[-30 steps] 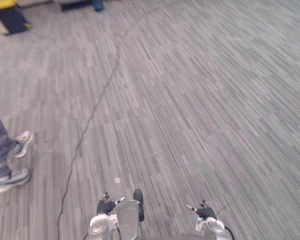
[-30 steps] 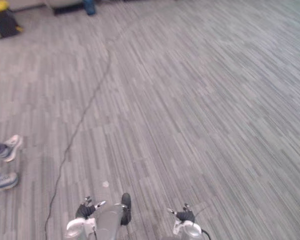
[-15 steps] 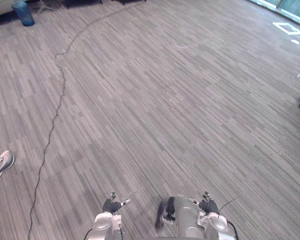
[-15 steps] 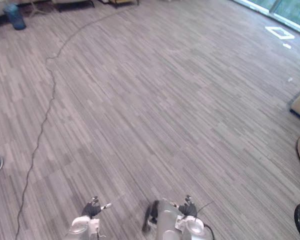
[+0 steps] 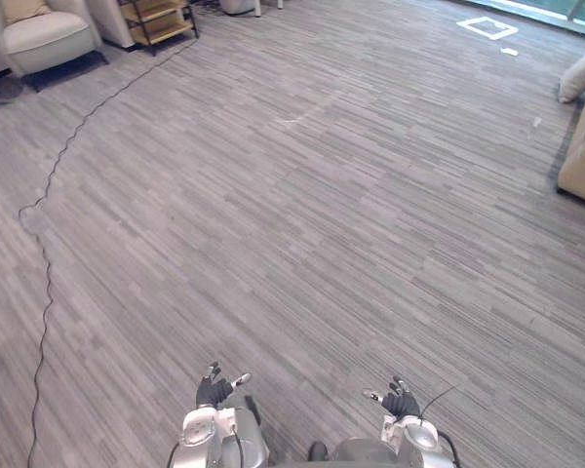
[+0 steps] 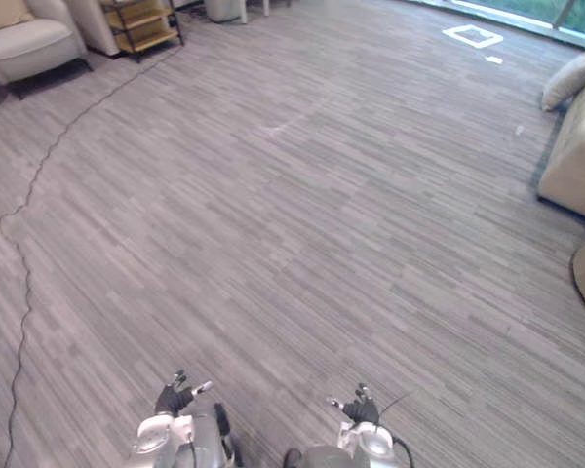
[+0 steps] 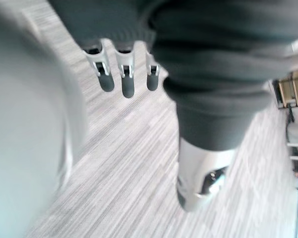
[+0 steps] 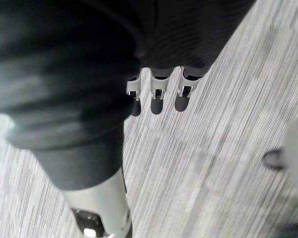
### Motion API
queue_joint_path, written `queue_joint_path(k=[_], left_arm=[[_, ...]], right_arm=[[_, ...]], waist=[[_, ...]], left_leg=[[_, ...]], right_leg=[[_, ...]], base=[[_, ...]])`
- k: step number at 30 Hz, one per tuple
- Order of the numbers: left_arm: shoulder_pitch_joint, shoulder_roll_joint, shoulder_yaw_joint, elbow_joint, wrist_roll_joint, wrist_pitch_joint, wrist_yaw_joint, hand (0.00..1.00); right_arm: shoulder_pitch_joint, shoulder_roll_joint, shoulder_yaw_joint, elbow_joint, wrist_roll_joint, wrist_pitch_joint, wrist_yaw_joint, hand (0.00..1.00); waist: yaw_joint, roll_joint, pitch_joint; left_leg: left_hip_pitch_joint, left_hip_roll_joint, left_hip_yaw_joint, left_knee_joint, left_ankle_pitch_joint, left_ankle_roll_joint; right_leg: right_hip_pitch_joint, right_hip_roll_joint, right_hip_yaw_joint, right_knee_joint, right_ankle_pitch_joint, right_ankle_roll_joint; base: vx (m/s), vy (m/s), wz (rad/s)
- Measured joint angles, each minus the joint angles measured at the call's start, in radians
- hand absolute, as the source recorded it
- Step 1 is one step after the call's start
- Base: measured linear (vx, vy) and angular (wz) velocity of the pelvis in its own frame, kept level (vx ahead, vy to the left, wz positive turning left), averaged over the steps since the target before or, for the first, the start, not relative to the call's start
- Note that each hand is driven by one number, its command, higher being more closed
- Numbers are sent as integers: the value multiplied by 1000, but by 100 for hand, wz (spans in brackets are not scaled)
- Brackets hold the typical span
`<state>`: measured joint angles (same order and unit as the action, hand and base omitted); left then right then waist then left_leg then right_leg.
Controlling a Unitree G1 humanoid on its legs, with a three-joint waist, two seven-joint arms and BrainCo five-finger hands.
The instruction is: Pick up cushions and gather them together orderly.
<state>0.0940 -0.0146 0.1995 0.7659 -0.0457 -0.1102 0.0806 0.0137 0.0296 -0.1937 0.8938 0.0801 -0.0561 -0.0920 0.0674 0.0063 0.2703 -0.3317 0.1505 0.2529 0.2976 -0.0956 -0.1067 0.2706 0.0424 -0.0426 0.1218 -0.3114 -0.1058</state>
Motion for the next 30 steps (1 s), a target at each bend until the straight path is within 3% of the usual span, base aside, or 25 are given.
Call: queue_joint_path(k=[1,2,3,4,6,8,9,10,11,13,15,16,17,18,19,20,21,22,24,25,26,27,28,30], left_arm=[[2,3,-2,5,-1,-2,3,0],[3,16,0,22,-19,-4,3,0],[-10,36,-1,32,-17,-2,3,0],[-13,40,-1,33,-18,-3,1,0],[-10,61,-11,53,-17,-4,4,0],[-12,86,-39,84,-16,0,4,0],[-14,92,-56,103,-15,10,5,0],[-16,89,-73,112,-16,14,5,0],[-17,83,-87,111,-16,13,6,0],[-34,79,-121,115,-16,12,7,0],[-55,78,-146,141,-16,12,2,0],[-59,78,-154,151,-16,12,0,0],[-61,78,-155,162,-15,12,1,0],[-61,80,-154,179,-12,11,2,0],[-62,76,-152,185,-13,12,2,0],[-65,52,-137,202,-2,11,1,0],[-65,40,-134,201,7,9,2,0],[-61,34,-120,201,7,9,2,0],[-51,20,-82,191,7,10,1,0],[-49,15,-74,184,7,10,0,0],[-38,13,-52,143,6,9,-5,0],[-33,17,-43,110,5,8,-6,0],[-32,21,-42,104,5,7,-6,0],[-30,18,-32,67,2,0,-5,0]], right_arm=[[-1,-6,0,11,0,-1,-2,0],[-2,-1,2,49,-1,0,-5,0],[-4,14,0,58,-2,-1,-6,0],[-4,15,-4,61,-2,-1,-6,0],[29,21,-32,66,-4,-3,-6,0],[26,15,-32,71,-7,-6,-5,0],[23,8,-29,63,-19,-8,-4,0],[26,-4,-27,42,-42,-12,-2,0],[30,-11,-22,29,-42,-13,0,0],[21,-18,-20,11,-42,-23,3,0],[3,-38,-20,26,-41,-25,5,0],[2,-44,-21,27,-41,-26,4,0],[5,-50,-19,28,-42,-25,5,0],[8,-55,-27,37,-40,-24,7,0],[5,-61,-30,39,-41,-24,6,0],[-4,-78,-43,34,-42,-23,7,0],[-7,-80,-71,24,-41,-23,10,0],[-6,-77,-84,22,-42,-21,12,0],[-4,-76,-80,6,-41,-10,9,0],[-2,-74,-75,3,-41,-6,9,0],[5,-47,-64,5,-40,1,9,0],[8,-42,-53,2,-39,3,9,0],[10,-40,-42,5,-39,5,8,0],[3,-35,-35,38,-39,6,9,0]], waist=[[4,5,-3],[19,-12,-19],[15,-48,-30],[10,-55,-30],[15,-92,-47],[-6,-107,-47],[-22,-99,-42],[-35,-86,-38],[-36,-70,-38],[-61,-59,-35],[-83,-50,-29],[-88,-51,-27],[-95,-59,-28],[-113,-67,-26],[-119,-66,-31],[-122,-17,-31],[-125,3,-28],[-125,11,-25],[-125,45,-12],[-123,49,-8],[-107,39,2],[-91,22,7],[-88,10,8],[-53,-10,3]], left_leg=[[-10,-10,-15,-45,40,5],[-11,-45,-49,-29,187,63],[-29,-62,-43,35,131,109],[-39,-61,-42,99,88,123],[41,-75,7,198,-70,135],[146,-94,35,202,-159,138],[209,-97,40,197,-193,139],[309,-91,56,156,-220,139],[375,-86,68,103,-224,136],[499,-69,71,-29,-225,131],[593,-56,89,-113,-215,115],[630,-55,92,-137,-215,115],[675,-64,89,-160,-215,114],[735,-85,61,-174,-216,109],[750,-78,54,-179,-212,102],[776,-44,37,-176,-166,27],[771,-24,15,-110,-112,-19],[736,2,-12,24,-70,-30],[537,110,-82,509,81,-81],[491,138,-75,618,64,-80],[388,184,-44,811,-16,-64],[319,182,-11,836,-74,-29],[273,169,4,812,-102,-9],[142,108,36,600,-167,38]], right_leg=[[20,0,19,-16,-7,11],[47,-26,66,-21,-23,42],[39,-68,79,15,-19,58],[27,-78,87,61,-4,85],[-63,-115,114,412,41,156],[-203,-164,96,778,207,266],[-264,-189,54,921,195,244],[-348,-220,-17,1033,150,182],[-413,-232,-68,1050,120,159],[-570,-235,-199,943,66,140],[-645,-225,-304,670,67,126],[-662,-210,-338,496,108,117],[-655,-176,-343,223,214,122],[-649,-164,-305,114,365,67],[-648,-161,-299,126,402,44],[-677,-147,-294,254,358,0],[-692,-144,-295,365,274,-13],[-674,-135,-302,403,216,-17],[-558,-70,-299,377,135,-17],[-525,-50,-295,362,124,-22],[-415,-16,-275,311,102,-38],[-323,-6,-249,251,85,-39],[-278,-5,-235,209,81,-36],[-164,-8,-158,113,84,-10]], base=[[726,292,-101],[750,305,-67],[788,308,-57],[805,308,-28],[849,340,-47],[668,242,-40],[641,168,-37],[638,145,-38],[764,108,-40],[693,50,-12],[652,-31,9],[682,-104,7],[730,-156,22],[746,-158,25],[779,-159,12],[747,-172,-9],[875,-265,-21],[701,-249,-20],[620,-170,-21],[689,-120,-37],[800,-113,-49],[783,-101,-52],[717,-75,-58],[554,12,-85]])
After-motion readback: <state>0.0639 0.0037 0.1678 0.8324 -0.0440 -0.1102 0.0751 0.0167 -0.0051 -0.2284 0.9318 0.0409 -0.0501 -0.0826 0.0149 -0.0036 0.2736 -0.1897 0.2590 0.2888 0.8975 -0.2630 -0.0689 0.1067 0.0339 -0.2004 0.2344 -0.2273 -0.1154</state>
